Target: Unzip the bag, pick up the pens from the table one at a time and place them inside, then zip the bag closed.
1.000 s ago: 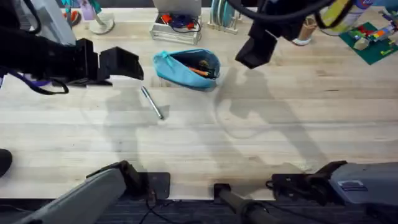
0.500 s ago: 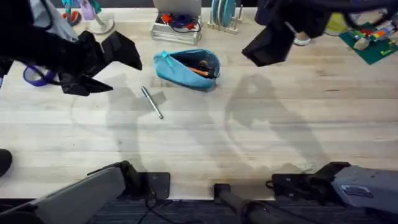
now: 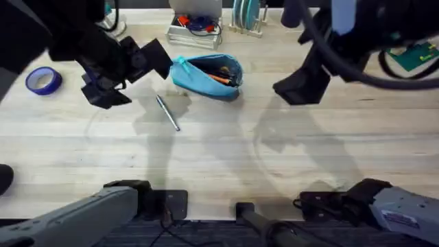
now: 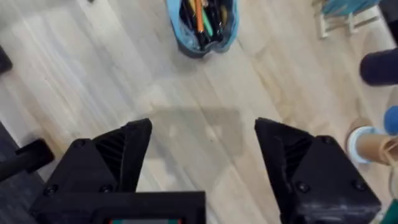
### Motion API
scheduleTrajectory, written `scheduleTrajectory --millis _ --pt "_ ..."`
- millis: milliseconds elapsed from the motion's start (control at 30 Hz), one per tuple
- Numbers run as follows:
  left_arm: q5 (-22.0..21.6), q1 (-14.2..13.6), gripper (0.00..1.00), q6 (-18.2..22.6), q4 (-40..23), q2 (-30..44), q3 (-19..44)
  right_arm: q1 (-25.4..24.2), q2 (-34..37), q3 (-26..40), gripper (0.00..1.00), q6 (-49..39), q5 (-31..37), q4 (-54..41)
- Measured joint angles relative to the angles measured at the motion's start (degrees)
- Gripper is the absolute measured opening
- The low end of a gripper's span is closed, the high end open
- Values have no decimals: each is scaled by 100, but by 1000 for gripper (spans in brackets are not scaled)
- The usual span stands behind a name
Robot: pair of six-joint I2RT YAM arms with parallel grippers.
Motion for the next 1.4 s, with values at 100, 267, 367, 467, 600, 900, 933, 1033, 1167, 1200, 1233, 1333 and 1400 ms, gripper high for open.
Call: scheduleTrajectory --millis 100,267,367,467,600,900,933,1033,1167,1200,1233,1333,1400 --pt "-146 -78 996 -347 322 0 -314 0 -101 -217 997 44 -11 56" --pt "-173 -137 995 -607 843 0 -969 0 -240 -258 997 70 -13 87" --pt "-171 -137 995 -672 1153 0 -1298 0 -290 -258 997 81 -13 87" --pt "-170 -137 996 -701 1362 16 -1512 0 -292 -258 997 81 -13 87" --pt "-113 -137 957 -507 1578 283 -1576 0 -292 -260 997 81 -13 89" --pt "30 -137 950 -53 1854 1424 -1577 0 -292 -260 998 81 -13 131" --pt "-5 -137 945 -30 1863 1495 -1554 0 -292 -260 998 81 -13 131" --pt "-63 -135 815 13 1841 1523 -1533 0 -292 -260 998 81 -13 131" --pt "-37 -126 258 55 1911 1545 -1509 0 -292 -260 998 81 -13 131" --pt "31 -126 104 60 1960 1547 -1504 0 -292 -260 998 81 -13 131" --pt "39 -129 63 89 1951 1551 -1488 0 -292 -261 997 81 -13 131" --pt "53 -132 51 95 1938 1552 -1485 0 -292 -260 998 81 -13 133" --pt "63 -130 51 97 1928 1550 -1479 0 -291 -262 998 81 -13 131"
